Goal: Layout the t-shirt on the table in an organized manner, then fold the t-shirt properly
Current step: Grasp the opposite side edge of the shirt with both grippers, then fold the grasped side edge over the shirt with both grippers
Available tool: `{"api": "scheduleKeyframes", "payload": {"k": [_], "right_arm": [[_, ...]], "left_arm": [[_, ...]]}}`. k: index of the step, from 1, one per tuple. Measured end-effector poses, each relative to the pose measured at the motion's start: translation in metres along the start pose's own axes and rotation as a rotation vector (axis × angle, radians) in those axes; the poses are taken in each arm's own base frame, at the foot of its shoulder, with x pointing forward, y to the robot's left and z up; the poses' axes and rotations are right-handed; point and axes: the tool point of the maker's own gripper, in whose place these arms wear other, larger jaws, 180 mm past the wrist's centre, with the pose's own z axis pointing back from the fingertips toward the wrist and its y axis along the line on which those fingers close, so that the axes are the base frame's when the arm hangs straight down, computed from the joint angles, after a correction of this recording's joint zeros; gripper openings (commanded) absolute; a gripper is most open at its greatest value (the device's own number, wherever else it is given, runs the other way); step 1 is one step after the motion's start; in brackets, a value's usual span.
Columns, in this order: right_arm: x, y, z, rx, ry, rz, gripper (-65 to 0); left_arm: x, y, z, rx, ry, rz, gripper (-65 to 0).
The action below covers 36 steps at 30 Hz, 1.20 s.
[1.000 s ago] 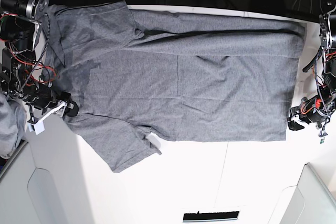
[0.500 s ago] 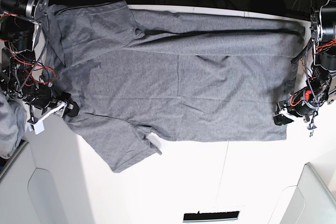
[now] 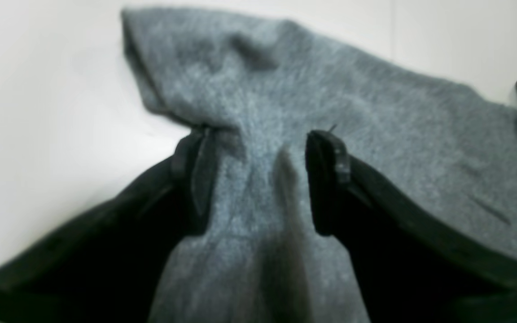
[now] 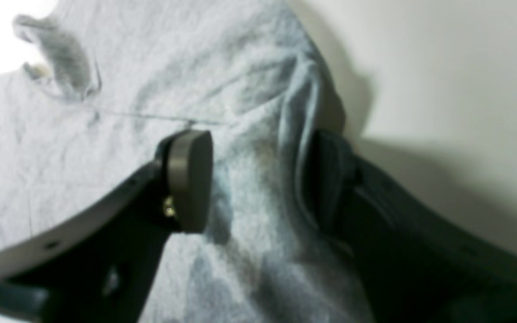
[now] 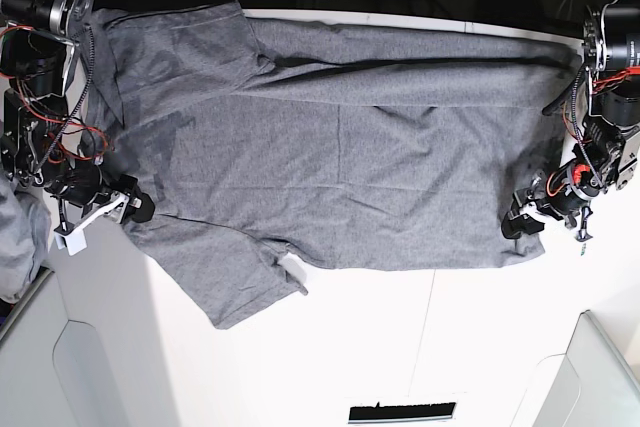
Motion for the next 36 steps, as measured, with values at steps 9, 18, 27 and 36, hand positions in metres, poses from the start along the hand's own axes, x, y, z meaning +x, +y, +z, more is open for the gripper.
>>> {"api": "scheduleKeyframes", "payload": {"k": [9, 18, 27, 36], "right_arm": [[-0.008, -0.002, 0.0, -0.008, 0.026, 0.005, -65.0], [0.014, 0.008, 0.019, -0.008, 0.026, 0.109, -65.0], [-0.007, -0.005, 0.064, -0.018, 0.011, 0.183, -65.0], [-0.049, -0.022, 0.093, -0.041, 0.074, 0.203, -65.0]], "left_arm": [[0.005, 0.003, 0.003, 0.007, -0.021, -0.016, -65.0], [0.028, 0.008, 0.034, -0.013, 0.109, -0.076, -65.0], [0.029, 0.023, 0.09, -0.028, 0.157, -0.146, -65.0], [-0.016, 0.01, 0.114, -0.096, 0.284, -0.149, -65.0]]}}
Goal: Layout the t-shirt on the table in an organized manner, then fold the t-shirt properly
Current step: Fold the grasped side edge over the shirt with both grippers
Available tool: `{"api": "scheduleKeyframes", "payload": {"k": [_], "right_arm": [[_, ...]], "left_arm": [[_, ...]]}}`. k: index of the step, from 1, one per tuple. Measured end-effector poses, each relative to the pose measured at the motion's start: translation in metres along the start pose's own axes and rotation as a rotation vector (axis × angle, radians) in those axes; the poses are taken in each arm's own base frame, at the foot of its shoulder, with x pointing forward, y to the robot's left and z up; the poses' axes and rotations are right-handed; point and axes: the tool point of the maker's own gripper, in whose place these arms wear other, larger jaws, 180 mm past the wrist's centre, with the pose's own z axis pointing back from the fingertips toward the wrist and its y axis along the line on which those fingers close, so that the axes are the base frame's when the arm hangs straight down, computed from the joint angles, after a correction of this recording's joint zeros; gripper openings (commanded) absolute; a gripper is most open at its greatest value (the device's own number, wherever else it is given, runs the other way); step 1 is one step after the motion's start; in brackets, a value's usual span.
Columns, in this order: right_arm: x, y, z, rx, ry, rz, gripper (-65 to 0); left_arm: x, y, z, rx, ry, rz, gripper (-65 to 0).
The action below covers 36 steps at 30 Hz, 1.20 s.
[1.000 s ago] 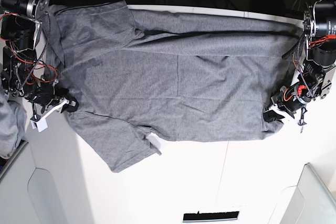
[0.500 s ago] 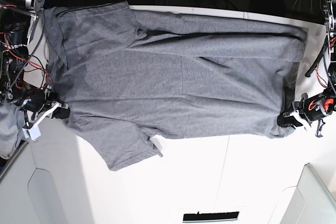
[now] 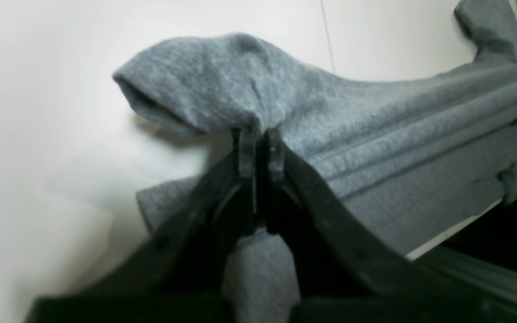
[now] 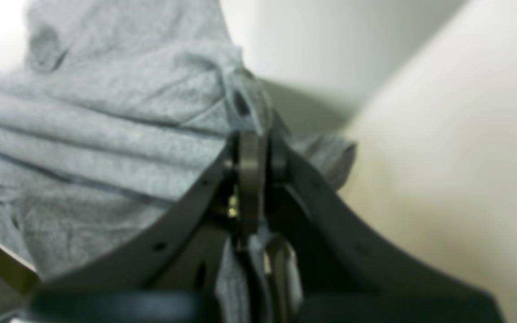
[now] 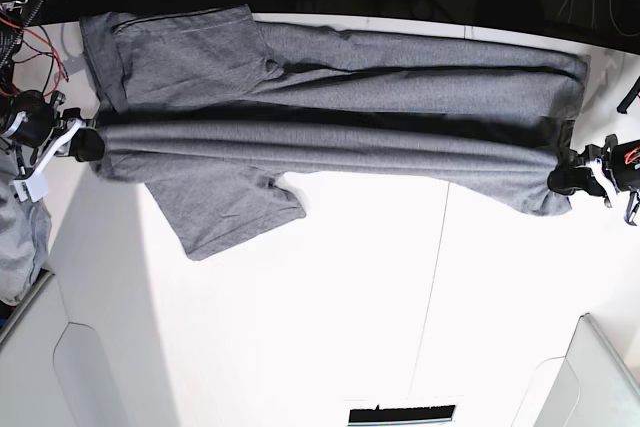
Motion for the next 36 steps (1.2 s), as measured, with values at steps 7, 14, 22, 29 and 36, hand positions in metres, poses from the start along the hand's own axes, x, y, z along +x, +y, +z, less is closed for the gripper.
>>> {"api": "scheduleKeyframes", "payload": {"k": [7, 14, 22, 29, 36], "right_arm": [[-0.012, -0.002, 0.0, -0.012, 0.02, -0.006, -29.7], [0.05, 0.004, -0.002, -0.007, -0.177, -0.002, -29.6], [0.084, 0.045, -0.049, 0.043, -0.223, -0.029, -29.6], [0.054, 0.041, -0.092, 0.044, -0.15, -0.144, -29.6], [0.047, 0.059, -0.104, 0.091, -0.117, -0.102, -29.9]], "left_arm": [[-0.027, -0.007, -0.007, -0.028, 0.037, 0.042, -65.0], [-0.034, -0.021, -0.023, -0.059, 0.043, 0.053, -65.0], [-0.035, -0.024, -0.026, -0.069, 0.041, 0.06, -65.0], [-0.036, -0.024, -0.026, -0.069, 0.042, 0.06, -65.0], [-0.033, -0.025, -0.026, -0.07, 0.028, 0.062, -65.0]]}}
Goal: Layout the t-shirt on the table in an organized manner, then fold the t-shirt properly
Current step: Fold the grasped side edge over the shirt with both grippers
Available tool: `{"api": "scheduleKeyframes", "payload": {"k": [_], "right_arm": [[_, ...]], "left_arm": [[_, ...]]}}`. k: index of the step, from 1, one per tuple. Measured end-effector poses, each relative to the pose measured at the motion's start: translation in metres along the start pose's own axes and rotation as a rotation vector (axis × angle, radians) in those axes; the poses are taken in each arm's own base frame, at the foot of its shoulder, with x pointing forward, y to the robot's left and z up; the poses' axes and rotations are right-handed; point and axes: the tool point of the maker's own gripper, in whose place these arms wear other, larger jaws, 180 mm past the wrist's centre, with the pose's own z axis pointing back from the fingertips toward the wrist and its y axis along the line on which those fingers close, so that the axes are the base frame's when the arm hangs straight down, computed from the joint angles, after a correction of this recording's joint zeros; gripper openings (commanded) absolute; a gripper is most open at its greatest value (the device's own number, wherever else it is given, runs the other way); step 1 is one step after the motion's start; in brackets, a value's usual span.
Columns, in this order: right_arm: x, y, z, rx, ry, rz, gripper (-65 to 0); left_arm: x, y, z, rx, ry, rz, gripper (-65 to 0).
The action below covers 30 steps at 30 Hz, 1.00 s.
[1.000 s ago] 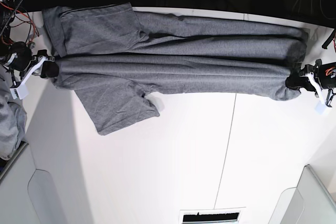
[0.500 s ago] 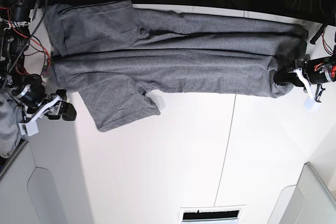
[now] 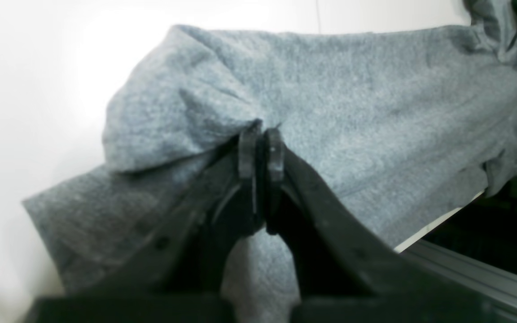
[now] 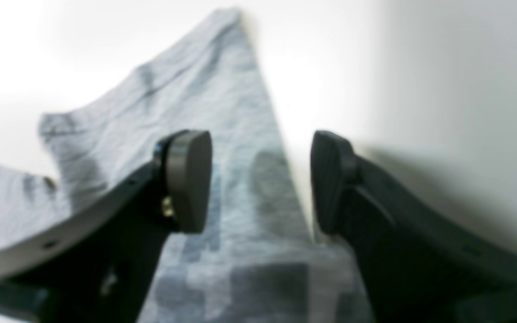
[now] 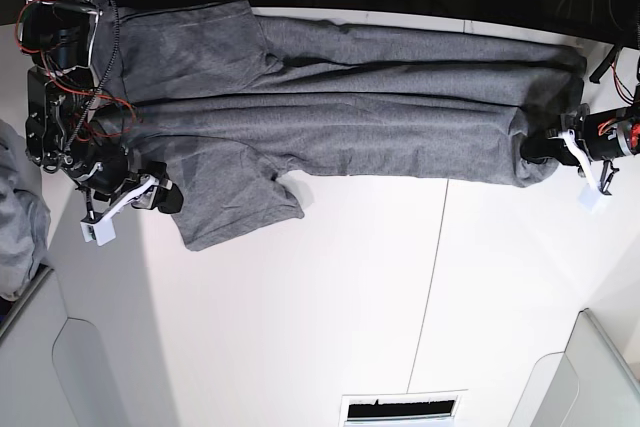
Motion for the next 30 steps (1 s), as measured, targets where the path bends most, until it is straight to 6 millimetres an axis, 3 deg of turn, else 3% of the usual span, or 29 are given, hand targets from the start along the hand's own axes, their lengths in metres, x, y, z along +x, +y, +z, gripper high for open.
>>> {"api": "scheduleKeyframes", "payload": {"k": [2, 3, 6, 7, 13, 17, 19, 22, 27, 30], "right_arm": [[-0.003, 0.01, -0.004, 0.028, 0.013, 0.017, -31.9], [-0.005, 0.016, -0.007, 0.04, 0.022, 0.026, -36.2], [-0.014, 0.026, -0.011, 0.061, 0.063, 0.066, -60.6], [-0.016, 0.027, -0.012, 0.064, 0.07, 0.073, -65.0], [-0.008, 0.04, -0.003, 0.078, 0.111, 0.125, -65.0], [0.016, 0.062, 0.019, 0.121, 0.052, 0.169, -65.0], [0.018, 0.072, 0.034, 0.136, 0.018, 0.195, -65.0], [0.007, 0.08, 0.058, 0.138, 0.011, 0.233, -65.0], [-0.004, 0.095, 0.095, 0.173, -0.024, 0.252, -65.0], [-0.022, 0.097, 0.108, 0.173, -0.007, 0.259, -65.0]], "left_arm": [[0.0, 0.0, 0.0, 0.001, 0.001, 0.0, -65.0], [0.0, 0.0, 0.0, 0.0, 0.0, 0.0, -65.0], [0.0, 0.0, 0.0, 0.0, 0.001, 0.0, -65.0], [0.0, 0.0, 0.0, -0.001, 0.0, 0.001, -65.0], [0.0, 0.0, 0.001, -0.005, 0.001, 0.005, -65.0], [0.003, -0.009, 0.012, -0.044, 0.041, -0.001, -65.0], [0.006, -0.019, 0.019, -0.082, 0.066, -0.011, -65.0], [0.01, -0.03, 0.029, -0.124, 0.09, -0.026, -65.0], [0.01, -0.021, 0.05, -0.109, 0.099, -0.026, -65.0], [0.004, -0.016, 0.054, -0.095, 0.131, -0.028, -65.0]]}}
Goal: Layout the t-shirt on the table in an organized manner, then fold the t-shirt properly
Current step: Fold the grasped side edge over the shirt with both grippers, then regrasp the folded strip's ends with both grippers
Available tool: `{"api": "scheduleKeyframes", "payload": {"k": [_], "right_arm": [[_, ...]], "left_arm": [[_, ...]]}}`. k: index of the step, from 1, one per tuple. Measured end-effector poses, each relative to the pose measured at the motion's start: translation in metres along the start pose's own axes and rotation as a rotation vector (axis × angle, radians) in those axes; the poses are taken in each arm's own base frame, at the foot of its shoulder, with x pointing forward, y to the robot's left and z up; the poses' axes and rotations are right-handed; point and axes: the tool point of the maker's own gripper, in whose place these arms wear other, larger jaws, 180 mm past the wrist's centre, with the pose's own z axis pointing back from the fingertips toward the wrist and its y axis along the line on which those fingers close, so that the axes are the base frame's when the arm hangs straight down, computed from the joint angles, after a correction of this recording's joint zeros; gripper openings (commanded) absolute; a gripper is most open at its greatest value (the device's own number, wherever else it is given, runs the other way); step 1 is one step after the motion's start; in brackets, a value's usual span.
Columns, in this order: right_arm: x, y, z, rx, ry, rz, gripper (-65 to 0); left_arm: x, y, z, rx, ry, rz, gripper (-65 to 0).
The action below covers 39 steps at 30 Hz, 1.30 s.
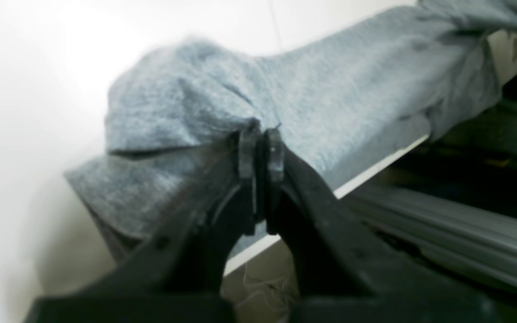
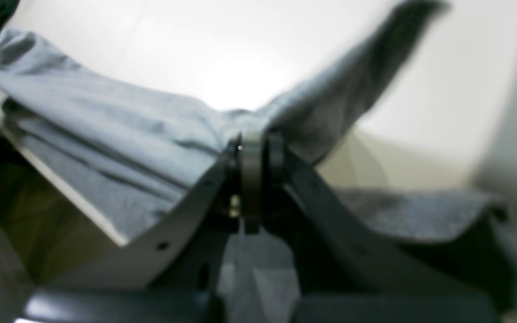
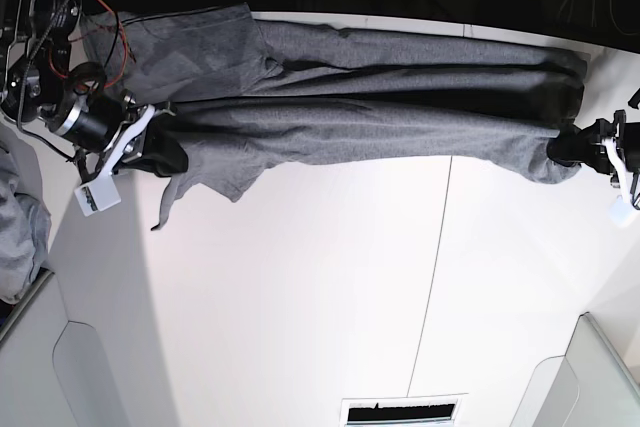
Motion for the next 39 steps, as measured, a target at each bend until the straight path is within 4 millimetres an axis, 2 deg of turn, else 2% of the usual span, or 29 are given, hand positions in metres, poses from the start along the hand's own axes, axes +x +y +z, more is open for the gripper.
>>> {"api": "scheduleKeyframes", "payload": {"k": [3, 8, 14, 17, 20, 21, 22, 26, 31, 32, 33, 35, 37, 39], "right_arm": [[-0.01, 0.014, 0.009, 0.019, 0.009, 0.007, -65.0], [-0.026, 0.033, 0.022, 0.036, 0.028, 0.019, -65.0], [-0.062, 0.038, 0.029, 0.034, 0.103, -0.026, -65.0], [-0.08, 0.041, 0.034, 0.032, 0.144, -0.045, -63.9], [-0.085, 0.041, 0.035, 0.024, 0.16, -0.046, -42.3], [-0.086, 0.039, 0.035, 0.016, 0.164, -0.04, -37.9], [-0.087, 0.038, 0.035, 0.012, 0.167, -0.037, -36.2], [-0.076, 0.041, 0.034, 0.021, 0.115, -0.045, -36.4], [-0.029, 0.066, 0.037, 0.053, -0.055, 0.0, -37.4], [-0.02, 0.071, 0.037, 0.061, -0.092, 0.0, -40.3], [-0.016, 0.074, 0.036, 0.064, -0.115, -0.005, -46.7], [-0.016, 0.07, 0.029, 0.033, -0.109, 0.001, -65.0], [-0.018, 0.061, 0.019, 0.007, -0.098, -0.011, -65.0], [-0.024, 0.053, 0.009, 0.002, -0.084, -0.03, -65.0]], "left_arm": [[-0.005, 0.0, 0.001, 0.001, 0.014, 0.002, -65.0], [-0.032, 0.003, -0.002, 0.003, 0.075, 0.033, -65.0], [-0.045, 0.005, -0.004, 0.007, 0.08, 0.053, -53.3], [-0.05, 0.008, -0.005, 0.022, 0.085, 0.054, -50.9], [-0.045, 0.008, -0.005, 0.023, 0.062, 0.052, -48.1], [-0.044, 0.008, -0.005, 0.021, 0.06, 0.052, -45.6], [-0.044, 0.008, -0.005, 0.024, 0.061, 0.051, -43.3], [-0.045, 0.008, -0.005, 0.024, 0.063, 0.052, -40.8], [-0.048, 0.013, -0.004, 0.049, 0.08, 0.041, -40.8], [-0.047, 0.015, -0.002, 0.06, 0.075, 0.038, -40.8], [-0.043, 0.019, 0.001, 0.078, 0.062, 0.033, -40.8], [-0.028, 0.03, 0.011, 0.131, -0.01, 0.017, -40.8], [-0.014, 0.04, 0.021, 0.176, -0.073, 0.006, -38.0], [-0.012, 0.048, 0.027, 0.198, -0.093, 0.019, -31.0]]}}
